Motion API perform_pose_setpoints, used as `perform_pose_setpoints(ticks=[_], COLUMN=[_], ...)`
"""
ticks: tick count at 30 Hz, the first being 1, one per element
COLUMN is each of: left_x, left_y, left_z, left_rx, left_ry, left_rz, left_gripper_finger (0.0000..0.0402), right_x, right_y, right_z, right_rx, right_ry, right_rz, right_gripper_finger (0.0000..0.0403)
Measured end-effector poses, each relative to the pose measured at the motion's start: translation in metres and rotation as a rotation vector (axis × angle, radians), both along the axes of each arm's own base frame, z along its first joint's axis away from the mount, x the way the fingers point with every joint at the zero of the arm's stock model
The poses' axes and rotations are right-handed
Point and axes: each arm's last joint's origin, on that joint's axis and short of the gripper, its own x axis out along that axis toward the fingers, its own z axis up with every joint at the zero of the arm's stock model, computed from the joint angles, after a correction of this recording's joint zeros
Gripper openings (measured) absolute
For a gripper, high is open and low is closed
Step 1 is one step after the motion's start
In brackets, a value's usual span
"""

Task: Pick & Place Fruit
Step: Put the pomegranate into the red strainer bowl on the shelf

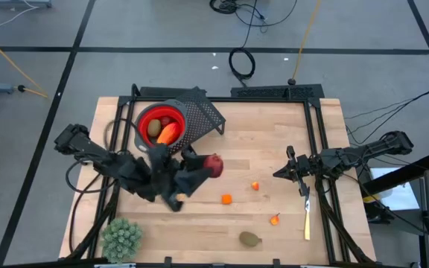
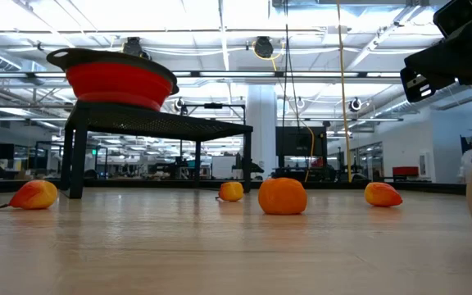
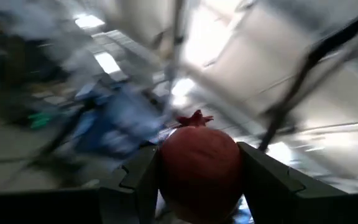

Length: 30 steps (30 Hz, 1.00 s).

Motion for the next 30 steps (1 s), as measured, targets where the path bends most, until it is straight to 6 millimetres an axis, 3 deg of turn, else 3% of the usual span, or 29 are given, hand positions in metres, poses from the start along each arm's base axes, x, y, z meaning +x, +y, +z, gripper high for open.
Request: perform_pose_setpoints(ticks=[6,14,30], left_x=[0.006,0.002,-0.009], left_y=[0.001,0.019,0.127], left_z=[-0.028,-0.038,-0.046], left_rx=[-0.085,-0.037,-0.004], left_ry=[0.343,0.522,0.845], left_rz=[0.289,0.463,0.428], left_gripper_finger=[0.0182,0.0182,0.0182], right_x=[0.0,0.0,0.0], right_y=[0.0,0.0,0.0], right_z=[0.0,0.0,0.0], right_rx=[0.0,0.0,-0.001], right_ry=[0.0,0.0,0.0], right_rz=[0.0,0.0,-0.004], right_gripper_finger=[0.0,0.0,0.0])
